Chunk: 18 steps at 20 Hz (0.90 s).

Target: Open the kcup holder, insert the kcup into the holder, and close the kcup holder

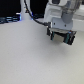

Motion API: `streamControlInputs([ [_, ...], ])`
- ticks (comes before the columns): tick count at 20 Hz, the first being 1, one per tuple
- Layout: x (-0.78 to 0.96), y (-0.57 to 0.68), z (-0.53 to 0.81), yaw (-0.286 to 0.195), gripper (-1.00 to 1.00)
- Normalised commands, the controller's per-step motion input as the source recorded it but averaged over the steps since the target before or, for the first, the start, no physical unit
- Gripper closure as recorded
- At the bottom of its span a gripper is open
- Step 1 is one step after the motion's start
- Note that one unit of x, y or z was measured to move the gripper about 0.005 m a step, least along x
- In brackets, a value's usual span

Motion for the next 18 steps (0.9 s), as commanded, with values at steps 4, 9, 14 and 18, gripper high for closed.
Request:
streamControlInputs([
  [4, -0.26, 0.31, -0.08, 0.168, -1.0],
  [9, -0.24, 0.47, 0.01, 0.147, -1.0],
  [14, -0.33, 0.56, 0.04, 0.113, -1.0],
  [18, -0.51, 0.6, 0.06, 0.083, -1.0],
])
